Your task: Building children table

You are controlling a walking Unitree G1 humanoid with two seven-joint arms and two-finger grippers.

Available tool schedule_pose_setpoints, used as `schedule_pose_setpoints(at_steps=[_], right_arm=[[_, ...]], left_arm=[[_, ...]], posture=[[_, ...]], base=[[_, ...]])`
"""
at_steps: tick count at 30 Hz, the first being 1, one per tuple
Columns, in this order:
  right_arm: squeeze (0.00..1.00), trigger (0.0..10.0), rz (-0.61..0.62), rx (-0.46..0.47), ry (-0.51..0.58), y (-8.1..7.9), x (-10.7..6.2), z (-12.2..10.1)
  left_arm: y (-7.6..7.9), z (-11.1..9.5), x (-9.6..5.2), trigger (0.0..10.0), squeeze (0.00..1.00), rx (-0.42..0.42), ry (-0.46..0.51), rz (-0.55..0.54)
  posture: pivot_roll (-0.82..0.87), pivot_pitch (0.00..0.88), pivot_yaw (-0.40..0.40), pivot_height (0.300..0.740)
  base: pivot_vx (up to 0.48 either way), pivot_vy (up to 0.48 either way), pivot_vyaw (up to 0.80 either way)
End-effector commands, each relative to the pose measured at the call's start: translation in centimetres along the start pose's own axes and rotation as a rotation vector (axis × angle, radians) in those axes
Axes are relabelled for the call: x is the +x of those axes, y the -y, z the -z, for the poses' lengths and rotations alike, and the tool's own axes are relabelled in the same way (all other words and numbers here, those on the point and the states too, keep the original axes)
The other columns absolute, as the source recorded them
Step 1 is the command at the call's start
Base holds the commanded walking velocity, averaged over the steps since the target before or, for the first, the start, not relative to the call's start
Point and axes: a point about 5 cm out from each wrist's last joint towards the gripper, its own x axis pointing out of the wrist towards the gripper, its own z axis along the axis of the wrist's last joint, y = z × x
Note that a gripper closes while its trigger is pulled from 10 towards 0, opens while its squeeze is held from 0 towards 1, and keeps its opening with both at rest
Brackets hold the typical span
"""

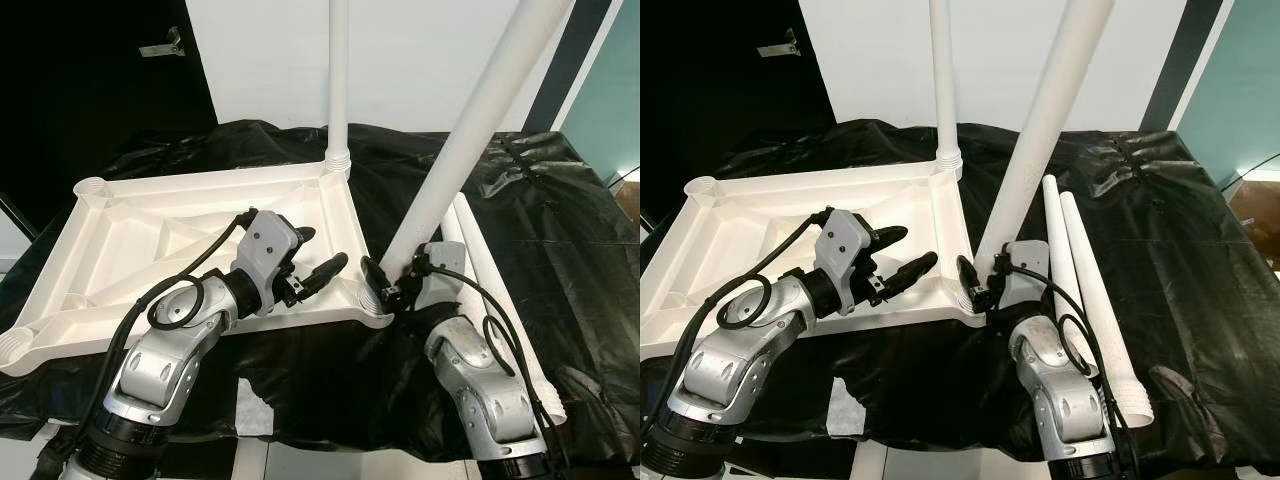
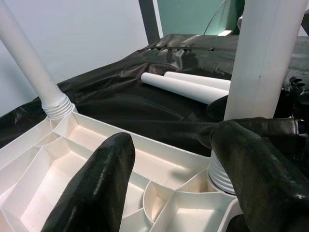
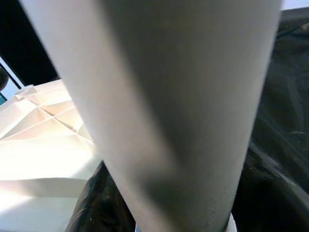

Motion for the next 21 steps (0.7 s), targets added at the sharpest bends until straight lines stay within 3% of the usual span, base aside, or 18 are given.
schedule_pose_setpoints(at_steps=[1,14,20,21], right_arm=[[0.0,10.0,0.008,-0.036,-0.127,0.7,-0.6,2.3],[0.0,10.0,-0.138,-0.316,-0.168,0.8,-1.5,3.2],[0.0,10.0,-0.177,-0.319,-0.145,0.7,-1.6,3.3],[0.0,10.0,-0.206,-0.282,-0.123,0.5,-1.7,3.4]], left_arm=[[0.2,0.3,-0.1,10.0,0.0,0.005,-0.014,0.033],[0.1,0.2,0.0,10.0,0.0,0.008,-0.012,0.028],[0.0,0.2,0.0,10.0,0.0,0.009,-0.011,0.032],[0.0,0.2,0.0,10.0,0.0,0.01,-0.013,0.035]], posture=[[-0.02,0.037,0.008,0.74],[-0.03,0.028,0.01,0.74],[-0.03,0.024,0.015,0.74],[-0.03,0.024,0.015,0.74]], base=[[0.0,0.0,0.0],[0.0,0.0,0.0],[0.0,0.0,0.0],[0.0,0.0,0.0]])
